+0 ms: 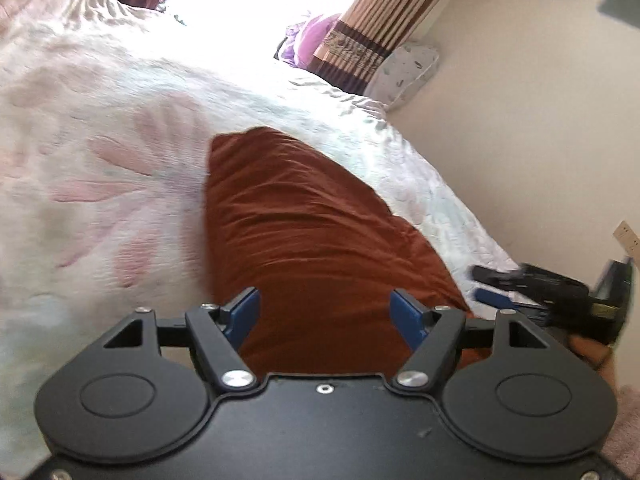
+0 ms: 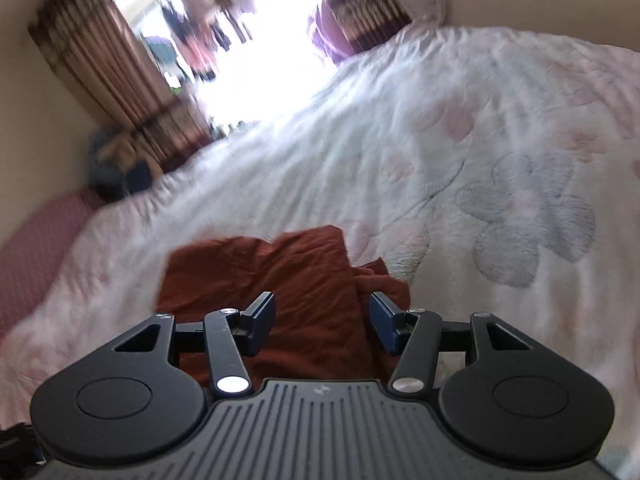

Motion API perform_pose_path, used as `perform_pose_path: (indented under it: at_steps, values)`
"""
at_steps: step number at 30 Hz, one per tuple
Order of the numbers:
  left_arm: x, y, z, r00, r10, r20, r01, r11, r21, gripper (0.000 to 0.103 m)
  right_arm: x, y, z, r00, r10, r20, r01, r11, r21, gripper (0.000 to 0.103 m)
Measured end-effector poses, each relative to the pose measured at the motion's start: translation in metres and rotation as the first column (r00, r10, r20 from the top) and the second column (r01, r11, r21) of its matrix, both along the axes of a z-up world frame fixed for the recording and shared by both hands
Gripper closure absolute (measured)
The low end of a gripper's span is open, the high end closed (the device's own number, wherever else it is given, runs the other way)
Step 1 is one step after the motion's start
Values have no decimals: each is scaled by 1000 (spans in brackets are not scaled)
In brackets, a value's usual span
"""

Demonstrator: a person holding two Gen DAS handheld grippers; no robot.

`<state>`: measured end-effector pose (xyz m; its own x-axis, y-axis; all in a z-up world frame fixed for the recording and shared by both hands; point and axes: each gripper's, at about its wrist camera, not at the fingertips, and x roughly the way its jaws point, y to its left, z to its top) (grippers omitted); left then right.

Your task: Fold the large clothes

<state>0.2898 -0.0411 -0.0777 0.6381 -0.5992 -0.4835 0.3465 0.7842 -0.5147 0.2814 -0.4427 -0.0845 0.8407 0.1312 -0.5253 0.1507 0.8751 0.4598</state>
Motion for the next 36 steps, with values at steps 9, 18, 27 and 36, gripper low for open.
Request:
perform_pose_path:
  at_steps: [9,18,27,36]
  values:
    - [11,-26,-18,999,-35,3,35,997,70,30,24,-1,-18,991,126,-38,-122,990,77,96]
    - [25,-44,-23,998,-64,-10,65,993,97,30,17,-15,-45,998,20,-66,-19,1000,17,97]
    - [23,-45,-33,999,-32,-5,32,987,160,28,-8,-20,-38,999,-30,-14,31,997,67,64]
    - [-67,6,-31,998,-63,13,59,982,181,30,-148,-12,-19,989,-144,40,139,984,112,36]
